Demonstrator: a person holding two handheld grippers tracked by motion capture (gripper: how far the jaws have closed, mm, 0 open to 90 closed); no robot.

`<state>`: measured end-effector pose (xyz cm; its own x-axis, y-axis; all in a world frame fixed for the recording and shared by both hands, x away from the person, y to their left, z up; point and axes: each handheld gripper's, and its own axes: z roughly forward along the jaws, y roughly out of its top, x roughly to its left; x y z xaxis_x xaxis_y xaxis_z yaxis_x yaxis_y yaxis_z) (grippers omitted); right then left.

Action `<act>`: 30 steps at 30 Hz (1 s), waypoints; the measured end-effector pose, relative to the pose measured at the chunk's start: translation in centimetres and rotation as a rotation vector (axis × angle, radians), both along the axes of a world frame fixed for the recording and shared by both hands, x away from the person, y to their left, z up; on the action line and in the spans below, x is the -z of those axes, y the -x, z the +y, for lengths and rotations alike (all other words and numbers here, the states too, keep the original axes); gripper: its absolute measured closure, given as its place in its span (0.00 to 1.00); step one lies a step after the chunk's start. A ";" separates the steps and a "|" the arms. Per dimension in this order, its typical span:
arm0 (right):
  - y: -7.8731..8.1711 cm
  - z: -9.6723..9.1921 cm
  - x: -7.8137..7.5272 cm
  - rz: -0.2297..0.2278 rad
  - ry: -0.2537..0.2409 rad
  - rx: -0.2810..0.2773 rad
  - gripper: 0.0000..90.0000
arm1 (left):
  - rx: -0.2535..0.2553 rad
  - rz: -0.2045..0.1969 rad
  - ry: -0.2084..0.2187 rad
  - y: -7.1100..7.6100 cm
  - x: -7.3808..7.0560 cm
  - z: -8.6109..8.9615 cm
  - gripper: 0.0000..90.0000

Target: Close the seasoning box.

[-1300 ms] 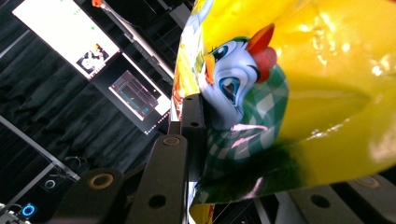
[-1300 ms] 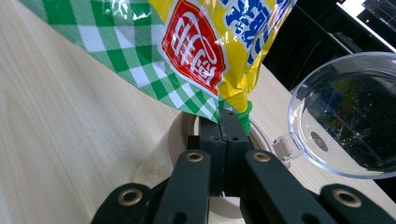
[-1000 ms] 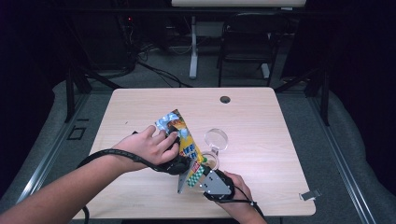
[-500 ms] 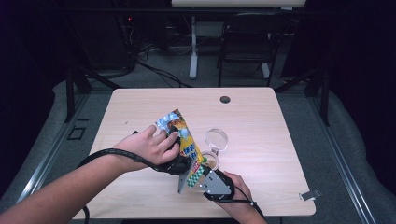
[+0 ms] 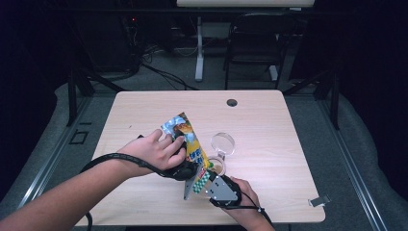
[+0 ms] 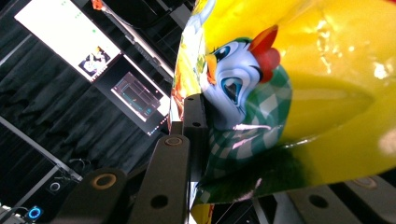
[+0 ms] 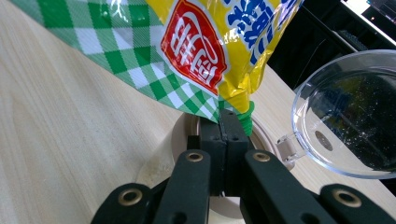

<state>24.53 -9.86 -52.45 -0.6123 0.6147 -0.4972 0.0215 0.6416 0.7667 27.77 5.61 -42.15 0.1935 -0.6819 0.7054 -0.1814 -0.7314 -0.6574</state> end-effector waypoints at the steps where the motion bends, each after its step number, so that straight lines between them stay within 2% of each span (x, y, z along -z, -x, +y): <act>1: 0.0 0.0 0.0 -0.005 -0.006 -0.002 1.00 | 0.002 -0.002 -0.001 0.0 0.0 0.0 0.90; 30: 0.0 -0.1 -0.1 -0.001 -0.007 -0.002 1.00 | 0.004 0.003 -0.006 0.1 -0.3 -0.2 0.91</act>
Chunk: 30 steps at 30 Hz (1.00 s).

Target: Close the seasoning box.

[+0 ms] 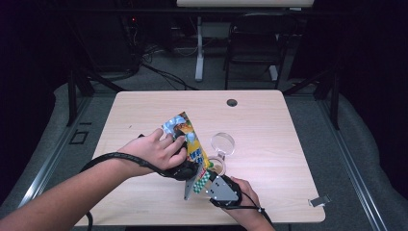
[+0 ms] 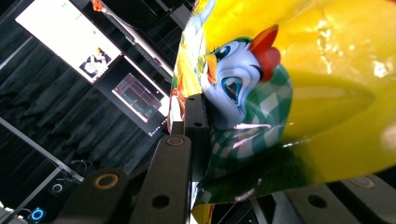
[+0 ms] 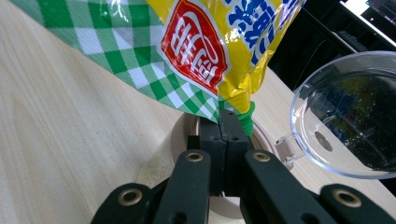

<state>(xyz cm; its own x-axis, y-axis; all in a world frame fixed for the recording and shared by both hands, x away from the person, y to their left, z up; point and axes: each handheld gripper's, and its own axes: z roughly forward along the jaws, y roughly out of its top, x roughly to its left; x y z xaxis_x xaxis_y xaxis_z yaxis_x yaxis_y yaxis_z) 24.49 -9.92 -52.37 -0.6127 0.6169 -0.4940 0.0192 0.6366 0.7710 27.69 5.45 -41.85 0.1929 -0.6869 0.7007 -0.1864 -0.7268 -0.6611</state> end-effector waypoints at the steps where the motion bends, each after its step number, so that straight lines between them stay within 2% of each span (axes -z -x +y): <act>1: 0.0 0.0 0.0 -0.001 -0.005 0.000 1.00 | 0.001 0.000 0.000 0.0 0.0 0.0 0.91; 30: 0.0 0.0 0.0 0.002 0.004 0.002 1.00 | -0.003 0.003 -0.004 0.0 0.0 -0.1 0.92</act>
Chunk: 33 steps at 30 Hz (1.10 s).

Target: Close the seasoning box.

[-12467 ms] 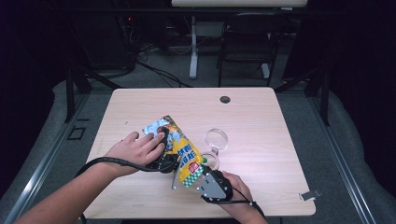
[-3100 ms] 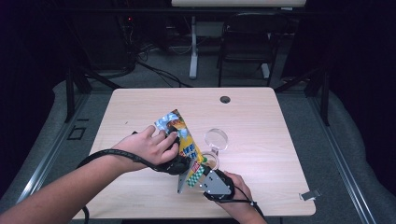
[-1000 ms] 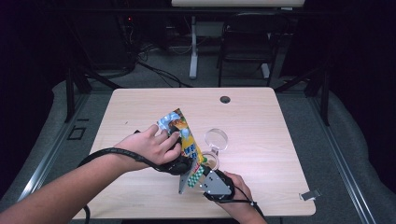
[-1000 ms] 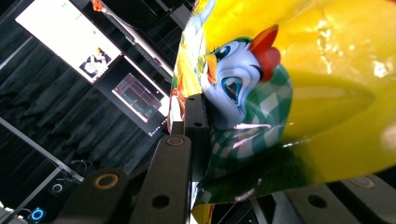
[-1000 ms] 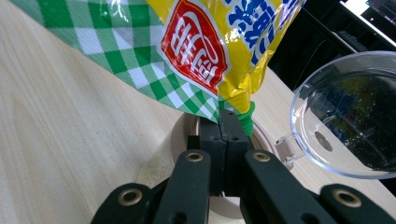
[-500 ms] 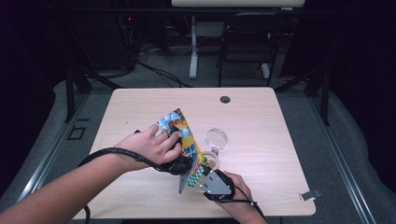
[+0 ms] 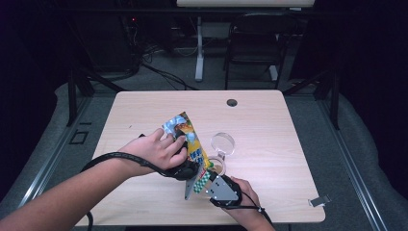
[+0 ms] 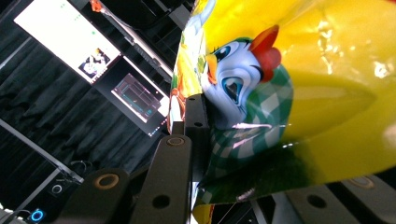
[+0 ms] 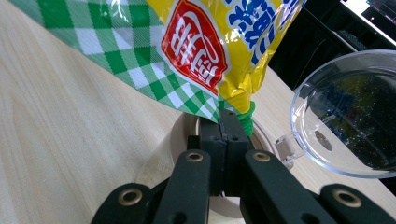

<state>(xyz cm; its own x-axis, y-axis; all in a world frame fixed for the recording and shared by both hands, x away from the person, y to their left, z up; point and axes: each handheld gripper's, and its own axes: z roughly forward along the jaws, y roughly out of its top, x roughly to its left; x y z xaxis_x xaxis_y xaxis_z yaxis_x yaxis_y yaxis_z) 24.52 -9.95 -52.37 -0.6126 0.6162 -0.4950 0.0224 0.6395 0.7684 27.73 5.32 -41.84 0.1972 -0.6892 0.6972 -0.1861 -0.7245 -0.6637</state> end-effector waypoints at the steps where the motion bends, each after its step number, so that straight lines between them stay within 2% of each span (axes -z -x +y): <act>1: 0.0 0.0 0.0 0.001 -0.006 -0.002 1.00 | 0.001 0.000 0.001 0.0 0.0 0.0 0.92; 13: 0.0 0.0 0.0 0.002 0.003 -0.003 1.00 | -0.003 0.003 -0.010 0.0 0.0 0.0 0.92; 14: -0.1 0.0 0.1 0.001 -0.011 -0.004 1.00 | -0.004 0.004 -0.013 0.1 -0.1 0.0 0.94; 19: -0.3 -0.1 0.2 0.004 -0.017 -0.007 1.00 | -0.004 0.006 -0.012 0.1 0.0 -0.1 0.95; 33: -0.2 -0.2 0.1 0.005 -0.009 0.001 1.00 | -0.004 0.008 -0.020 0.2 -0.1 -0.2 0.95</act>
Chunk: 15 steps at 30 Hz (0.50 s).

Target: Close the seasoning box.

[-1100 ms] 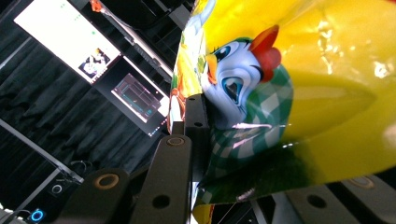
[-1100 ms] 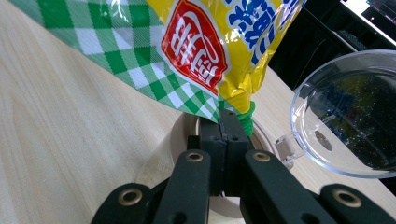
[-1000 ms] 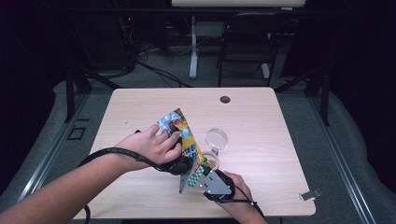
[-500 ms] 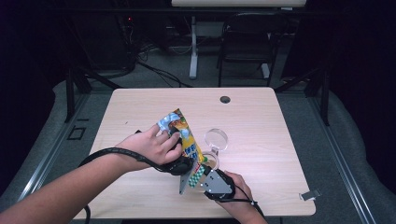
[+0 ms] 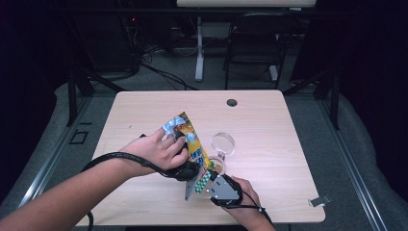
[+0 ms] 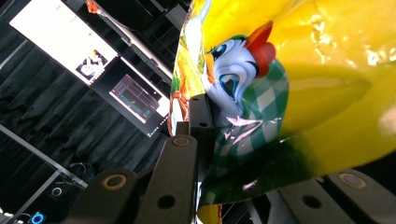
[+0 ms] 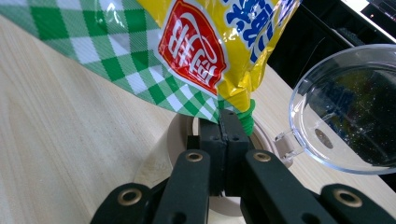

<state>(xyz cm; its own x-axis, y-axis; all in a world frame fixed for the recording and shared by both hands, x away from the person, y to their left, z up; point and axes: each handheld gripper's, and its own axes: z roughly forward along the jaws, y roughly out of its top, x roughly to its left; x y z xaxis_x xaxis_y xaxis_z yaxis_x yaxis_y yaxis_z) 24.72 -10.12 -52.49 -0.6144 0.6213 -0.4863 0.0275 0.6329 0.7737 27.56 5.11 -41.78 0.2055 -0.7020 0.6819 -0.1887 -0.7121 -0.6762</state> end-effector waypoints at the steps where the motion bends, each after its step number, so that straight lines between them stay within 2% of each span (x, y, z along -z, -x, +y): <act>1: 0.0 0.0 0.0 -0.003 -0.001 -0.002 1.00 | 0.000 -0.002 -0.003 0.0 0.0 0.0 0.95; 15: 0.0 -0.1 -0.2 0.007 -0.038 0.001 1.00 | 0.003 0.000 -0.006 0.0 -0.4 -0.2 0.95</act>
<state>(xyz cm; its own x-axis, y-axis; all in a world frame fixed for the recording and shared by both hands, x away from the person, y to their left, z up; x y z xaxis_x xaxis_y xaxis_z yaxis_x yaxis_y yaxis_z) 24.74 -10.25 -52.34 -0.6174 0.6395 -0.4581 0.0338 0.6033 0.7968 27.57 4.86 -41.39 0.2031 -0.7064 0.6781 -0.1905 -0.7078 -0.6803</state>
